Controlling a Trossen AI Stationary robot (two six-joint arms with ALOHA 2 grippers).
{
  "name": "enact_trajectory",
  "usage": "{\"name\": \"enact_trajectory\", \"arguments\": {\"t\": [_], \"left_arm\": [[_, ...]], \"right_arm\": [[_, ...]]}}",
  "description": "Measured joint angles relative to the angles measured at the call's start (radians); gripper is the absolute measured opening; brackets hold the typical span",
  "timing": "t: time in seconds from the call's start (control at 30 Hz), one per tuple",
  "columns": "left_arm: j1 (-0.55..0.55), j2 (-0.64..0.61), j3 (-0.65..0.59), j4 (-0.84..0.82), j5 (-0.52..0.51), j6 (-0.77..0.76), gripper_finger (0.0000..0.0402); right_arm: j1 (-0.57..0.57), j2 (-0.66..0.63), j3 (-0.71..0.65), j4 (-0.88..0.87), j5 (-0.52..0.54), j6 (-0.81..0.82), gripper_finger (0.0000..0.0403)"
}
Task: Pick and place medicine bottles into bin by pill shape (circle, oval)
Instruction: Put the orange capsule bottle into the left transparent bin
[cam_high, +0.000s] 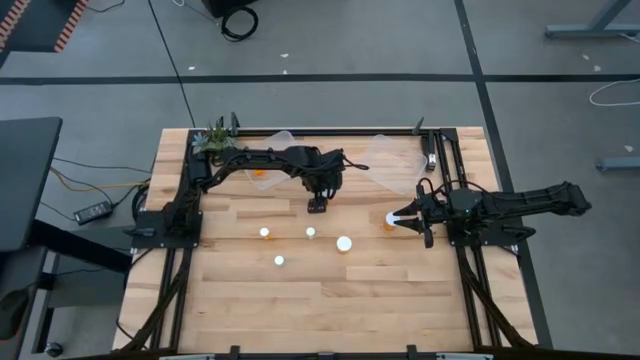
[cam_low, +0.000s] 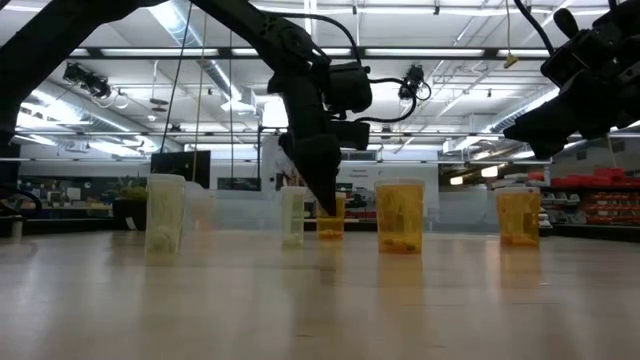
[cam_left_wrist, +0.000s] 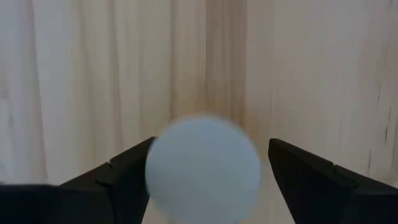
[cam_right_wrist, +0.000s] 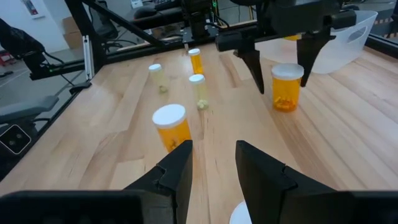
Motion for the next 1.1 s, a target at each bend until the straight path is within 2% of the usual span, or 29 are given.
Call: {"name": "enact_trajectory", "arguments": {"t": [0.2, 0.53, 0.7, 0.9, 1.1], "left_arm": [[0.002, 0.000, -0.001, 0.035, 0.000, 0.000, 0.0294], [0.002, 0.000, -0.001, 0.022, 0.000, 0.000, 0.0209], [0.005, -0.011, -0.002, 0.009, 0.000, -0.001, 0.0207], [0.009, -0.046, -0.002, -0.030, -0.002, -0.001, 0.0236], [0.022, -0.081, -0.002, -0.082, 0.002, -0.012, 0.0211]], "right_arm": [[0.000, 0.000, 0.000, 0.000, 0.000, 0.000, 0.0129], [0.000, 0.000, 0.000, 0.000, 0.000, 0.000, 0.0129], [0.000, 0.000, 0.000, 0.000, 0.000, 0.000, 0.0129], [0.000, 0.000, 0.000, 0.000, 0.000, 0.000, 0.0129], [0.000, 0.004, 0.001, 0.001, 0.000, 0.000, 0.0129]]}}
